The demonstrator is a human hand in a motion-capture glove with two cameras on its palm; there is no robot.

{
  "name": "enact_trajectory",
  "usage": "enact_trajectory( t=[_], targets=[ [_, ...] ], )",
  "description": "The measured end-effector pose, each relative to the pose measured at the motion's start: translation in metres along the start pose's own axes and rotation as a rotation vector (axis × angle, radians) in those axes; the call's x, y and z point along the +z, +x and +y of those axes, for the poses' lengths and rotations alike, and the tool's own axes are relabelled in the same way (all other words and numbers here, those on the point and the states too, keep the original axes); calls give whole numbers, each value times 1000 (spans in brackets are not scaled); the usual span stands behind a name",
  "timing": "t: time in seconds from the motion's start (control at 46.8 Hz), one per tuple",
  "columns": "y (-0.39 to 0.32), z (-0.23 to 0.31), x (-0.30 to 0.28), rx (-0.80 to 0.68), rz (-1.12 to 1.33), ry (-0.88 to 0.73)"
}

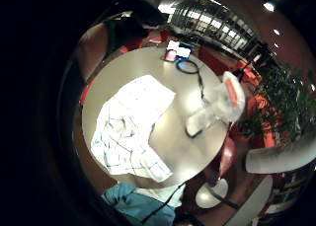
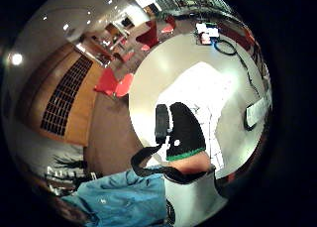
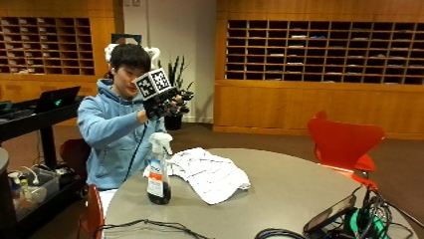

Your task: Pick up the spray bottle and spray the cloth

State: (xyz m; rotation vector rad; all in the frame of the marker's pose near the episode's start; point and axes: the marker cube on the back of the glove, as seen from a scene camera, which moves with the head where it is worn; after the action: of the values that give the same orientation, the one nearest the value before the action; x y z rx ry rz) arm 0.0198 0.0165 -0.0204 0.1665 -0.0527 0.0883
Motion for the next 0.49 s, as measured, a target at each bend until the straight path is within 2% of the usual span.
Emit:
enact_trajectory(
  t=[0.171, 0.278, 0.427, 0.492],
  targets=[
    [20, 10, -14, 71, -84, 149],
    [23, 34, -25, 111, -191, 284],
    [58, 66, -32, 245, -250, 495],
    [71, 79, -32, 329, -308, 496]
  ],
)
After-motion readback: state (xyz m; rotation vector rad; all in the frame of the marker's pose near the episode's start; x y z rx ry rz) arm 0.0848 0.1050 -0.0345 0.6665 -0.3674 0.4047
